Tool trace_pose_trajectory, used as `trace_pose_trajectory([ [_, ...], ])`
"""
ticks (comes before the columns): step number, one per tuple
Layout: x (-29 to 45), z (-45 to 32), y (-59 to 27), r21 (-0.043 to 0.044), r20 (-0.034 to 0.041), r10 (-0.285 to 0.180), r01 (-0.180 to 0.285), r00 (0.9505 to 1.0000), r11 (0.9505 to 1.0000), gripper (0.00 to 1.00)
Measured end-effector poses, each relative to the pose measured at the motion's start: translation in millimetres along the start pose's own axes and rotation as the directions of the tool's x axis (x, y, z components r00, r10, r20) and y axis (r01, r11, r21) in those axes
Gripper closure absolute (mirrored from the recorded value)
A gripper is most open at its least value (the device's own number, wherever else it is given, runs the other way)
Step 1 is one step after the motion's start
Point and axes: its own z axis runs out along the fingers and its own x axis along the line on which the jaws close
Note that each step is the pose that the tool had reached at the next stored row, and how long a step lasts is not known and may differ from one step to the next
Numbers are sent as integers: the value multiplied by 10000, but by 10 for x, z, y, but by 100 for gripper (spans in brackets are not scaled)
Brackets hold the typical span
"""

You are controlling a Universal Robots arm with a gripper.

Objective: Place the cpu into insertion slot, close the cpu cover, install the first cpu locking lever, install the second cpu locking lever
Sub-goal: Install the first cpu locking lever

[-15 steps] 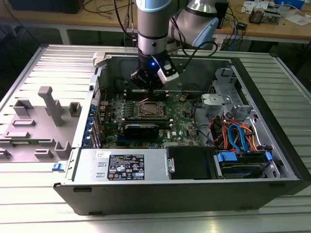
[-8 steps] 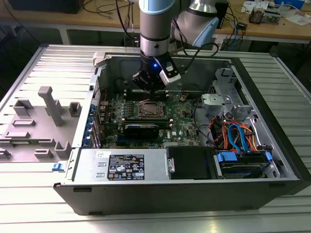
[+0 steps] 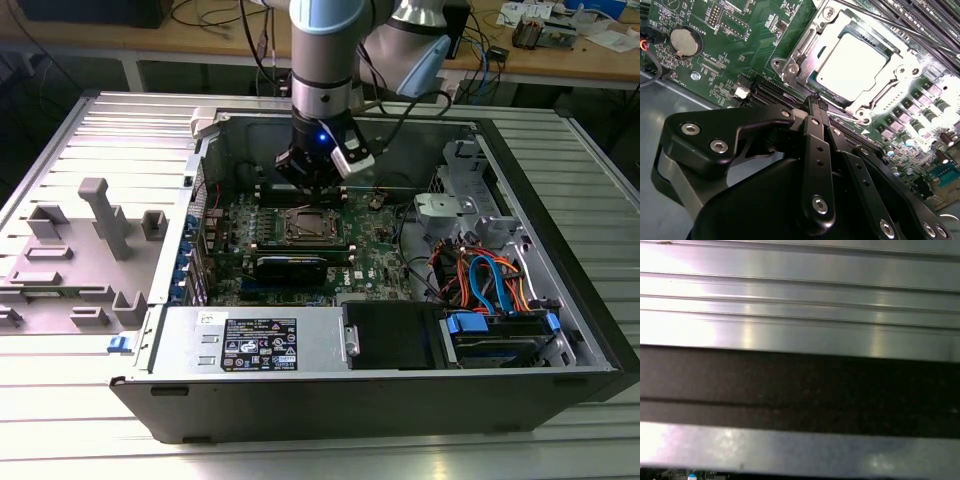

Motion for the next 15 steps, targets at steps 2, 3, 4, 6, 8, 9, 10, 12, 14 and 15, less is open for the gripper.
trace_pose_trajectory([
  [2,-16,22,3,0,0,0,0,10000,10000,89],
  [3,-17,27,4,1,0,2,-2,10000,10000,89],
  [4,-20,31,5,2,-1,1,-1,10000,10000,89],
  [6,-24,42,7,0,0,0,0,10000,10000,89],
  [8,-28,54,11,1,-1,0,0,10000,10000,89],
  [9,-31,61,13,1,-1,0,0,10000,10000,89],
  [10,-34,65,15,2,-2,0,0,10000,10000,89],
  [12,-42,83,22,0,-1,0,0,10000,10000,89],
  [14,-46,91,24,1,-1,0,0,10000,10000,89],
  [15,-50,99,26,1,0,0,0,10000,10000,89],
])
